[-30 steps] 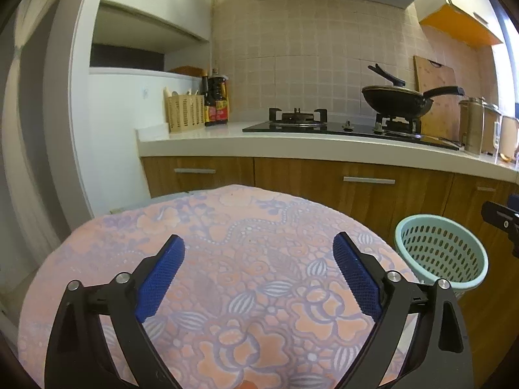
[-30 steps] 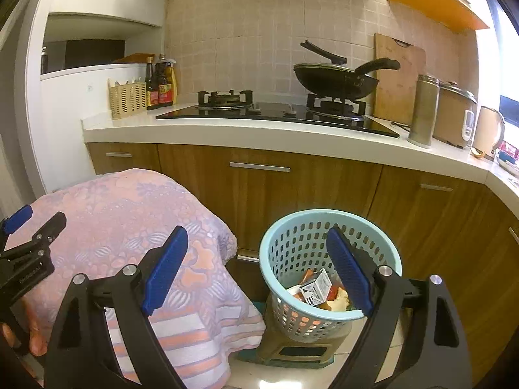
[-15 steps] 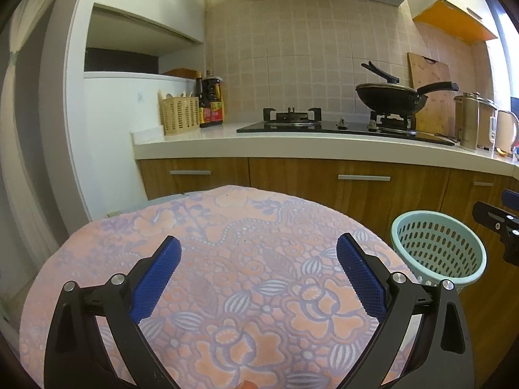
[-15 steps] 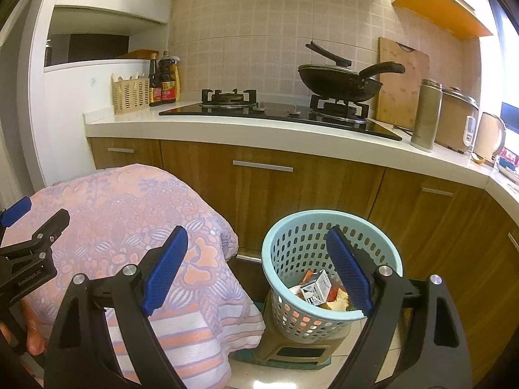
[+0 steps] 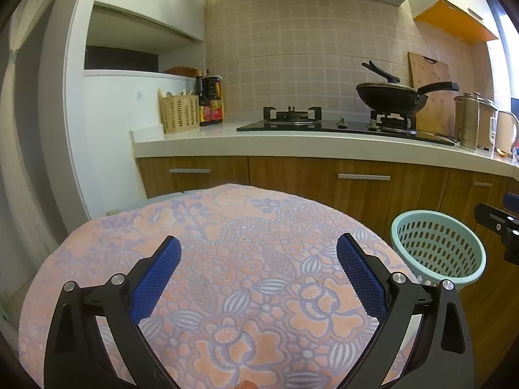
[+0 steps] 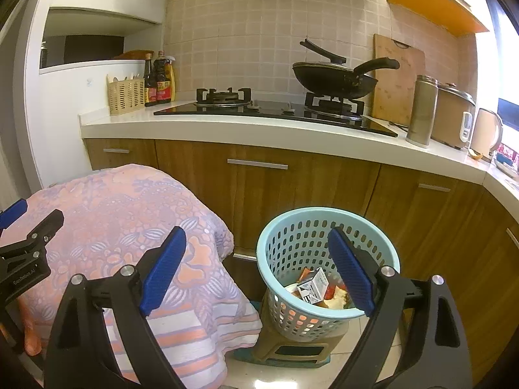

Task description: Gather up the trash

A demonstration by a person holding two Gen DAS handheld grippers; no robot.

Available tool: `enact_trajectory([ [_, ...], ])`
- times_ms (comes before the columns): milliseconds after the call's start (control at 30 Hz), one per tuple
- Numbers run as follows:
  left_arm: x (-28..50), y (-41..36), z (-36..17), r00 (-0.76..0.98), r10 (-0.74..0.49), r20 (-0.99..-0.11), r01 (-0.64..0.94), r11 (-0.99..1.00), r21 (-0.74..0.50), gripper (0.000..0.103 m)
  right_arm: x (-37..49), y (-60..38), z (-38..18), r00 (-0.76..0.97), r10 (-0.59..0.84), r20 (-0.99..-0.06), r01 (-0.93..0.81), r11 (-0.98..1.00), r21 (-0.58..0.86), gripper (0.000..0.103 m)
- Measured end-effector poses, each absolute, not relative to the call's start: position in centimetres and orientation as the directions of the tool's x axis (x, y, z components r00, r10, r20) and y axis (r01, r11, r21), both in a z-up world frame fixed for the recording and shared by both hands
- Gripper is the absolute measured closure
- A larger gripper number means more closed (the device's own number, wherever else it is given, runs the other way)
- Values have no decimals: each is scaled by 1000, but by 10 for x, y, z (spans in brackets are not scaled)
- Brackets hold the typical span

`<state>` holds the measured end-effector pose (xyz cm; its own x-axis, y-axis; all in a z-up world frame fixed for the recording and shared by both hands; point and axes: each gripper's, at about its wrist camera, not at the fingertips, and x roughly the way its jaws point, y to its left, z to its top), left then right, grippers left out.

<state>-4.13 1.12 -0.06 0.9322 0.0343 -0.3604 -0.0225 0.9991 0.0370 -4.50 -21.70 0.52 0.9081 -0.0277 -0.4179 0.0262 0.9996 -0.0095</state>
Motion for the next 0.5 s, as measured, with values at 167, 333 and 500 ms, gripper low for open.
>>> enact_trajectory([
  [167,-41,11,-1,932,34,-361,-22,999,36,9,-45,-217,6,910,-30,-414,27,1000,-12,18],
  [333,-42,11,-1,932,34,-361,-22,999,38,9,-44,-219,5,908,-30,-418,29,1000,-9,18],
  [500,-42,11,-1,931,34,-362,-22,999,37,9,-44,-219,4,906,-28,-422,28,1000,-7,18],
])
